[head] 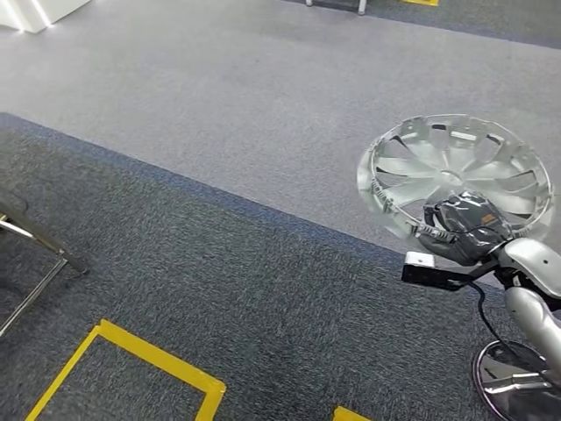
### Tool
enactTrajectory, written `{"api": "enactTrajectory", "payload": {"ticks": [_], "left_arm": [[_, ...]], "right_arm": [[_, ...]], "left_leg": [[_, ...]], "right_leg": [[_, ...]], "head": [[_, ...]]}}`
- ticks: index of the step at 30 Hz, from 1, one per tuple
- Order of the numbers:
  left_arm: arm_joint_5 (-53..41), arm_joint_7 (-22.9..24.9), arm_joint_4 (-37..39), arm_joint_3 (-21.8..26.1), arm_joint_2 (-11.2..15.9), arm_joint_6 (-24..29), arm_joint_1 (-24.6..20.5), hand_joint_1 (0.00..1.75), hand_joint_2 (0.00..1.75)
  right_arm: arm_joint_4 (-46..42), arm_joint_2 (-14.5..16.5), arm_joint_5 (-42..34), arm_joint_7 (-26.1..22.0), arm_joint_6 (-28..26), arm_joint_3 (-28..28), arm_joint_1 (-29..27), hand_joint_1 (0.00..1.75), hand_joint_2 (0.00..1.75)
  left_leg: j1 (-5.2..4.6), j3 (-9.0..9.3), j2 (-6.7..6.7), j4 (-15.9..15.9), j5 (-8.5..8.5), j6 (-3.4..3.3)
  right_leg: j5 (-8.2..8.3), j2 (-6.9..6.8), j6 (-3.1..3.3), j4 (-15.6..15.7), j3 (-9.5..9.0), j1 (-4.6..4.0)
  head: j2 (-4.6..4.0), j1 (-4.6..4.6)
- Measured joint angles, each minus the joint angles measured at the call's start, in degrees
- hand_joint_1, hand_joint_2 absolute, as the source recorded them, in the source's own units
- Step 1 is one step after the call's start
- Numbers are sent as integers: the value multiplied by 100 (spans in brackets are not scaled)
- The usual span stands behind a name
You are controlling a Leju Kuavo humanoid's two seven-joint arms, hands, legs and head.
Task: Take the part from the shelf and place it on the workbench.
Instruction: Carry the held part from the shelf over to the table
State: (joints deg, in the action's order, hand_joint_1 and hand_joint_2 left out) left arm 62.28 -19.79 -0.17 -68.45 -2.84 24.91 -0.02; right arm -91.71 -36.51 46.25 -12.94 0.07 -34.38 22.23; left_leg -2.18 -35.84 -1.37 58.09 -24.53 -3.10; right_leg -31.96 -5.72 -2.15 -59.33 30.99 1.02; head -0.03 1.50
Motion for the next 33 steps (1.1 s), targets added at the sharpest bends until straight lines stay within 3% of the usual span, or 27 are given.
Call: {"api": "enactTrajectory", "payload": {"ticks": [1, 3, 5, 6, 8, 10, 12, 13, 15, 17, 19, 21, 22, 23, 24, 26, 28, 30, 31, 33], "left_arm": [[10, -11, 0, 1, -3, 2, -2, 0, 175], [22, -38, 0, 2, -10, 5, -23, 0, 175], [27, -57, -1, 1, -24, 5, -40, 0, 175], [30, -61, -1, 0, -31, 5, -40, 0, 175], [40, -62, -1, -1, -40, 6, -34, 0, 175], [57, -60, 1, -1, -38, 10, -29, 0, 175], [74, -61, 4, -1, -21, 31, -29, 0, 175], [83, -66, 5, -1, -13, 50, -21, 0, 175], [114, -100, 6, -1, -11, 87, 5, 0, 175], [141, -147, 6, -2, -22, 108, 23, 0, 175], [154, -170, 6, -3, -32, 125, 1, 0, 175], [174, -167, 6, -3, -39, 152, -19, 0, 175], [184, -162, 6, -3, -44, 168, -18, 0, 175], [192, -156, 6, -3, -48, 184, -11, 0, 175], [199, -152, 6, -3, -49, 197, -3, 0, 175], [213, -152, 6, -3, -40, 208, 1, 0, 175], [240, -165, 6, -2, -28, 218, -8, 0, 175], [274, -183, 6, -1, -25, 231, 4, 0, 175], [288, -191, 6, -1, -28, 234, 14, 0, 175], [313, -212, 6, -1, -33, 240, 18, 0, 175]], "right_arm": [[2, 3, 2, -9, 2, 0, 10, 175, 175], [11, 7, 7, -32, 5, -9, 21, 175, 175], [16, 9, 13, -50, 6, -26, 19, 175, 175], [16, 10, 16, -59, 5, -33, 19, 175, 175], [17, 12, 28, -86, 2, -46, 26, 175, 175], [20, 20, 45, -111, -4, -55, 45, 175, 175], [28, 41, 66, -125, -19, -76, 66, 175, 175], [33, 57, 74, -130, -27, -88, 71, 175, 175], [35, 98, 87, -137, -55, -102, 90, 175, 175], [35, 141, 101, -144, -93, -104, 126, 175, 175], [35, 164, 121, -153, -140, -105, 146, 175, 175], [37, 190, 154, -161, -200, -106, 152, 175, 175], [37, 214, 170, -165, -228, -107, 159, 175, 175], [37, 242, 182, -169, -253, -109, 167, 175, 175], [37, 269, 188, -171, -271, -110, 177, 175, 175], [37, 309, 195, -174, -299, -112, 187, 175, 175], [37, 337, 211, -185, -316, -125, 190, 175, 175], [35, 390, 228, -208, -322, -150, 193, 175, 175], [35, 423, 234, -218, -325, -162, 199, 175, 175], [42, 469, 245, -231, -334, -184, 225, 175, 175]], "left_leg": [[25, 28, 66, -46, 21, -17], [47, 42, 197, -65, 31, -35], [50, 44, 320, -60, 27, -44], [55, 47, 382, -54, 22, -43], [82, 54, 530, -24, 2, -20], [122, 46, 688, 51, -49, 43], [139, -18, 832, 157, -92, 113], [139, -51, 894, 177, -92, 139], [146, -88, 976, 189, -87, 175], [131, -177, 727, 380, -200, 230], [133, -467, 340, 982, -488, 287], [157, -811, 212, 1657, -716, 295], [160, -884, 201, 1784, -700, 280], [155, -852, 196, 1699, -582, 255], [133, -703, 154, 1380, -373, 217], [34, -344, -79, 637, -51, 127], [-63, -171, -261, 262, -8, 59], [-76, -134, -183, 157, -22, 16], [-59, -100, -109, 98, -2, -5], [-5, -22, 26, -8, 40, -49]], "right_leg": [[-112, 179, -10, -191, 95, 10], [-406, 497, -23, -872, 467, 24], [-573, 563, -48, -1471, 831, 25], [-531, 564, -62, -1565, 925, 27], [-205, 571, -96, -1290, 895, 46], [194, 727, -154, -576, 611, 100], [301, 938, -154, -135, 384, 142], [258, 979, -124, -113, 351, 137], [260, 868, -36, -99, 320, 130], [254, 741, 45, -89, 284, 127], [229, 594, 111, -85, 245, 96], [193, 429, 143, -85, 206, 60], [172, 351, 151, -85, 184, 47], [148, 279, 153, -85, 156, 37], [119, 208, 148, -84, 117, 31], [58, 79, 117, -76, 45, 19], [20, -47, 73, -56, 8, 1], [-2, -166, 30, -4, -30, -5], [-36, -105, 15, -8, -41, 6], [-214, 230, -3, -300, 89, 22]], "head": [[0, -12], [0, -24], [1, -32], [1, -31], [1, -33], [0, -35], [0, -51], [1, -54], [1, -51], [1, -22], [1, 16], [1, 23], [1, 23], [1, 23], [1, 22], [1, 23], [1, 19], [1, 18], [1, 17], [1, 1]]}}
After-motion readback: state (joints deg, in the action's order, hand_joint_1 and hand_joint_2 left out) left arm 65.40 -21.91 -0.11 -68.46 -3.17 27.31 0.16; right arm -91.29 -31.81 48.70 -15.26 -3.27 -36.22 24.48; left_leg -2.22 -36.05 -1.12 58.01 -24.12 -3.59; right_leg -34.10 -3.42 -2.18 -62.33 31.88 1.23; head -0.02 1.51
